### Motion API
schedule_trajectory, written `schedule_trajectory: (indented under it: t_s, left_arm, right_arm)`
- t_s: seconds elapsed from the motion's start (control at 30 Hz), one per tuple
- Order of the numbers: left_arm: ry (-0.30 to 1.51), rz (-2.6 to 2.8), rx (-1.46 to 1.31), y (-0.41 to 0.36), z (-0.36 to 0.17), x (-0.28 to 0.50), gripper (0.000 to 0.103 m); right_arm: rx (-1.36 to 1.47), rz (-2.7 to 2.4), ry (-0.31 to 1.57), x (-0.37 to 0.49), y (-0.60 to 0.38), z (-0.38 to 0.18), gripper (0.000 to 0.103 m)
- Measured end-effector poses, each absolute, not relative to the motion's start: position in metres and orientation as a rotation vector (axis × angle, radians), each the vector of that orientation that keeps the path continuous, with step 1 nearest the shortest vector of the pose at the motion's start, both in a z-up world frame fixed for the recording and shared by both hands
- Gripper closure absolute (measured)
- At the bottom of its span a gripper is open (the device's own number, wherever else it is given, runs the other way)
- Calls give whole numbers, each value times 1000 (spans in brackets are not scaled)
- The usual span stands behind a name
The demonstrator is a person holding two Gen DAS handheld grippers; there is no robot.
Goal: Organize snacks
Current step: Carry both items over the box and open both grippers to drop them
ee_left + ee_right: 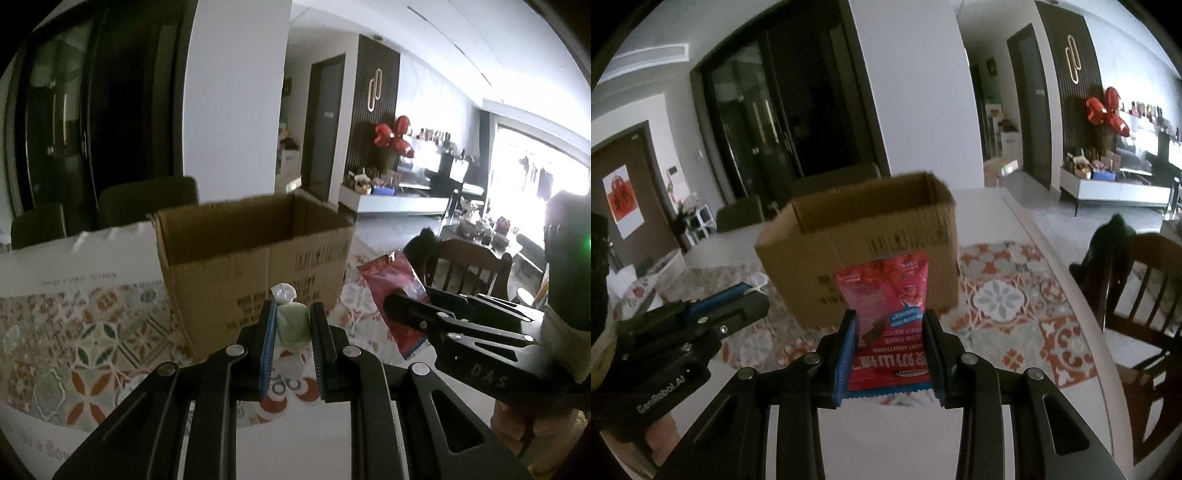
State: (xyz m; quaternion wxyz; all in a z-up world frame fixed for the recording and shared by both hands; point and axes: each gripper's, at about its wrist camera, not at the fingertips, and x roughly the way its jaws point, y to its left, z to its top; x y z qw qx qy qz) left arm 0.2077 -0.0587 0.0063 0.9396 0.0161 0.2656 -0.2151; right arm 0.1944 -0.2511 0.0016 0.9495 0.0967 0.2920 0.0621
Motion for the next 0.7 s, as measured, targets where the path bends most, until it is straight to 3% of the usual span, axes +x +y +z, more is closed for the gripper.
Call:
schedule_trajectory:
  t_s: [0.7]
  left_arm:
    - [395, -391, 43, -44, 58, 251, 84]
  right_arm:
    - [132, 185, 457, 247, -242, 69, 67]
